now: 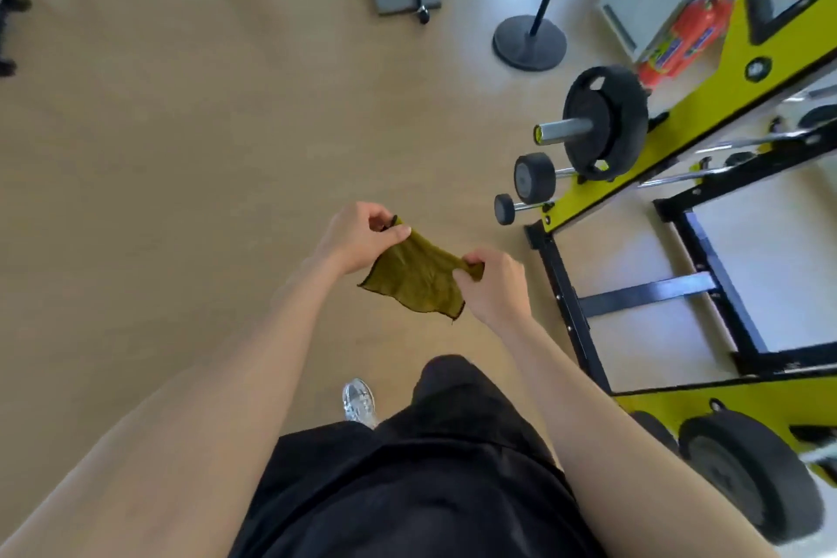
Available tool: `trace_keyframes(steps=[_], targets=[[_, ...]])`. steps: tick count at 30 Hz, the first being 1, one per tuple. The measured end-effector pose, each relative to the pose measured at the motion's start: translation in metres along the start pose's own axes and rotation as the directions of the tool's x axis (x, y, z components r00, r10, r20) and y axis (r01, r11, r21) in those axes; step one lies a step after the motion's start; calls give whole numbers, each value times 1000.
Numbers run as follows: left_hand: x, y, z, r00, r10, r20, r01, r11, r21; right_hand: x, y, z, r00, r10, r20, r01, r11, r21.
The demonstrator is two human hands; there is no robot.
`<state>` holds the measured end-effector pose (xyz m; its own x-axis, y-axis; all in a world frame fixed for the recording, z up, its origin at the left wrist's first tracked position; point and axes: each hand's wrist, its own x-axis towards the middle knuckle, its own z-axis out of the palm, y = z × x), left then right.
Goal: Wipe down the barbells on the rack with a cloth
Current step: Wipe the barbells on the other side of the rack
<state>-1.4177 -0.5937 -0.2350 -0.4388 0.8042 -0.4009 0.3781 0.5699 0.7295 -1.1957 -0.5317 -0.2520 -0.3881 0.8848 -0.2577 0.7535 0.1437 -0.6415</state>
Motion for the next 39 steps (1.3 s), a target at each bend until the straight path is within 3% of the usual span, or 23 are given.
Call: trace_keyframes(steps=[7, 12, 17, 26, 30, 35, 39], targets=[[146, 48, -9, 965, 131, 229, -106, 987, -120, 83, -32, -3, 975, 208, -75, -202, 976, 82], [253, 101, -15, 917, 107, 385, -102, 994, -34, 182, -47, -10, 937, 315, -150, -279, 935, 218], [370, 162, -35, 902, 129, 412, -182, 979, 94, 296, -78, -32, 869, 489, -79, -379, 759, 530], [537, 275, -10, 820, 218, 530, -338, 931, 139, 459, -84, -113, 835, 541, -101, -443, 769, 460], [614, 325, 29, 726, 224, 650, -430, 885, 176, 533, -65, -140, 749, 641, -169, -496, 711, 499], [708, 405, 66, 581, 215, 785, -586, 780, 220, 629, -53, -180, 580, 793, -189, -561, 556, 613], [760, 470, 95, 467, 219, 856, -697, 687, 204, 675, -42, -212, 463, 852, -243, -554, 493, 672]])
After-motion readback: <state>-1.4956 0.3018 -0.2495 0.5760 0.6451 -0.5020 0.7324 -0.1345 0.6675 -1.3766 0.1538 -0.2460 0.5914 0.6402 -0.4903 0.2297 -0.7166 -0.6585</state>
